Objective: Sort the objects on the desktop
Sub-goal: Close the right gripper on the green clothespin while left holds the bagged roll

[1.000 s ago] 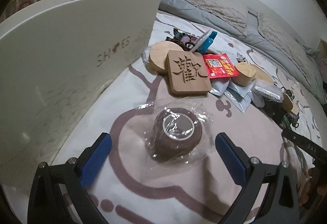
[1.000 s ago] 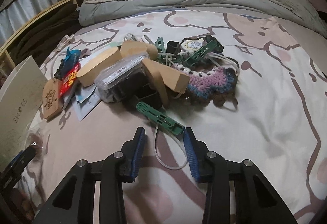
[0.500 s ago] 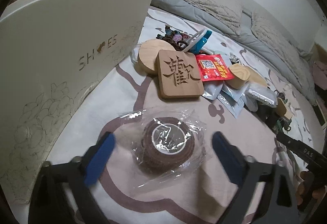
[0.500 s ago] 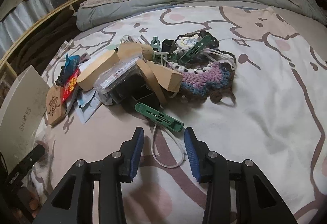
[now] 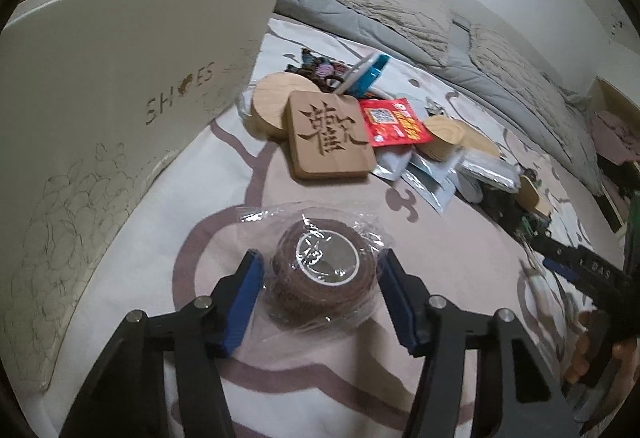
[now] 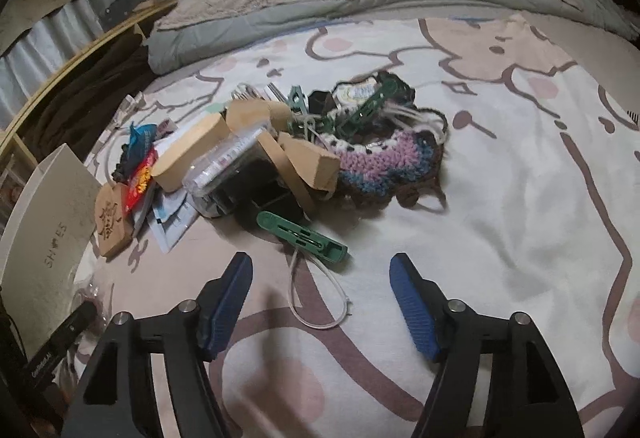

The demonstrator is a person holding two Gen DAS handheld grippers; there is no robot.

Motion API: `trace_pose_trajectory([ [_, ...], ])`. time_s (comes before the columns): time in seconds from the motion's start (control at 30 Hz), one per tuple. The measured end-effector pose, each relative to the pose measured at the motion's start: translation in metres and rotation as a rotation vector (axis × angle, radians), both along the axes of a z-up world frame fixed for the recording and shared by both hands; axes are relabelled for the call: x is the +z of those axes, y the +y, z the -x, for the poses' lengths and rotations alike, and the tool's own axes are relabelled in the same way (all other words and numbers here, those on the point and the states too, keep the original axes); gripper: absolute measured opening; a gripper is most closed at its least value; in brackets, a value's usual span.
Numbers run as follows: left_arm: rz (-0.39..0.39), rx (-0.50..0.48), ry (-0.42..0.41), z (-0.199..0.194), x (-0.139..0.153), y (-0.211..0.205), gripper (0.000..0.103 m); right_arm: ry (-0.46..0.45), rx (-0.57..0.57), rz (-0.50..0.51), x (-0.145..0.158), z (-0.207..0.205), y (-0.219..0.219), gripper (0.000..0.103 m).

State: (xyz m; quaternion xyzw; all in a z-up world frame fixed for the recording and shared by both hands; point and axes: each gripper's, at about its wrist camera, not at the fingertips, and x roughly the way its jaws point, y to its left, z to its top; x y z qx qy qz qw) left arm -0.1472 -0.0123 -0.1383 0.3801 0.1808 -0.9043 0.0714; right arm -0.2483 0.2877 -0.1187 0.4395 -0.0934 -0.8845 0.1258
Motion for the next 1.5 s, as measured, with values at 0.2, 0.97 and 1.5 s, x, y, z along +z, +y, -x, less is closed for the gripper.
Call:
trace_pose_trajectory([
  [0.2, 0.035, -0.091, 0.013, -0.012, 0.004, 0.020, 0.058, -0.020, -0.021, -0.004, 0.000, 0.003, -0.005, 0.071],
  [0.97, 0.046, -0.258, -0.009, -0.022, 0.001, 0.046, 0.058, -0.045, -0.161, 0.055, -0.007, 0.017, -0.026, 0.071],
  [1.5, 0.046, -0.260, -0.005, -0.022, 0.000, 0.046, 0.059, 0.017, -0.160, -0.009, -0.008, 0.013, -0.026, 0.052],
])
